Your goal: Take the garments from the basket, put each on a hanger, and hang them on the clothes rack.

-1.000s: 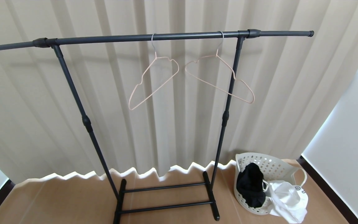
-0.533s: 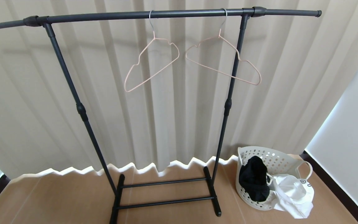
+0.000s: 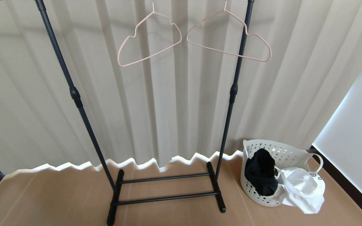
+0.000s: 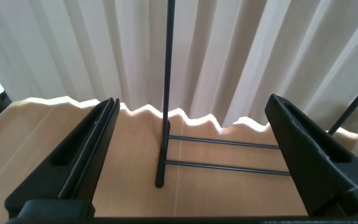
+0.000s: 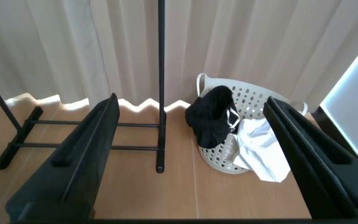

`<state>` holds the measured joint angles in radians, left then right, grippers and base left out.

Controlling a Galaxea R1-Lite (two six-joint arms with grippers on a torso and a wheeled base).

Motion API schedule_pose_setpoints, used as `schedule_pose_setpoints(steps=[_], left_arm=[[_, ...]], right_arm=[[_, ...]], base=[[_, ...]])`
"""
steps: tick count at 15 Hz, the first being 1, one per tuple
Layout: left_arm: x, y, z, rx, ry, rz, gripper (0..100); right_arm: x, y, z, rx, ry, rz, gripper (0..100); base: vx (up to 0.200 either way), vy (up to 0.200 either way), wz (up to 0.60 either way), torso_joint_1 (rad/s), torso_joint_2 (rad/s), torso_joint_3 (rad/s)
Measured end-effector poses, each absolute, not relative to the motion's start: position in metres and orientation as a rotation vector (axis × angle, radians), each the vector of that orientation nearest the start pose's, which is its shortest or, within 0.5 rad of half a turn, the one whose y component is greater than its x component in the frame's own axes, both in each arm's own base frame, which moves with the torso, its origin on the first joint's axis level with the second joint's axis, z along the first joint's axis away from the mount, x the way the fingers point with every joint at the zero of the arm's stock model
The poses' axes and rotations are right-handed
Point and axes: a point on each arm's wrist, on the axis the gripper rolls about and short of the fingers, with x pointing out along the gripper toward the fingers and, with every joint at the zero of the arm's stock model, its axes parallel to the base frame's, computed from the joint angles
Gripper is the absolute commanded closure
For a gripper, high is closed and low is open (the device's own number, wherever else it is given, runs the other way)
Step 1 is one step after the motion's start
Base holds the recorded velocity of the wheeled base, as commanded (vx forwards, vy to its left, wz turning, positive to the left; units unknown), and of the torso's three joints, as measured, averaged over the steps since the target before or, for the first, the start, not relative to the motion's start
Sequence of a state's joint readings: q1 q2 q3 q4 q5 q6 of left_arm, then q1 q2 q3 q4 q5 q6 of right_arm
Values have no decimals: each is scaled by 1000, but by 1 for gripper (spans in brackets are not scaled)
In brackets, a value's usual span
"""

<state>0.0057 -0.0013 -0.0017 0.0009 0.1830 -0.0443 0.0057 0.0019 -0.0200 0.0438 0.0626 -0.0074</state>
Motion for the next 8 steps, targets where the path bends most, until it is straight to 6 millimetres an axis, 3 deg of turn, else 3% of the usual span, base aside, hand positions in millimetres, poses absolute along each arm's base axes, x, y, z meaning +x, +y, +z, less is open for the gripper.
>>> schedule_pose_setpoints(steps=[6, 8], left_arm=[[-23, 4, 76, -47, -6, 188, 0], [-23, 4, 76, -47, -4, 188, 0]], right_arm=[[-24, 1, 77, -7, 25, 68, 0], [-24, 1, 76, -7, 28, 67, 0]], base=[[0, 0, 0, -85, 453, 368], [200, 0, 0, -39, 395, 361]])
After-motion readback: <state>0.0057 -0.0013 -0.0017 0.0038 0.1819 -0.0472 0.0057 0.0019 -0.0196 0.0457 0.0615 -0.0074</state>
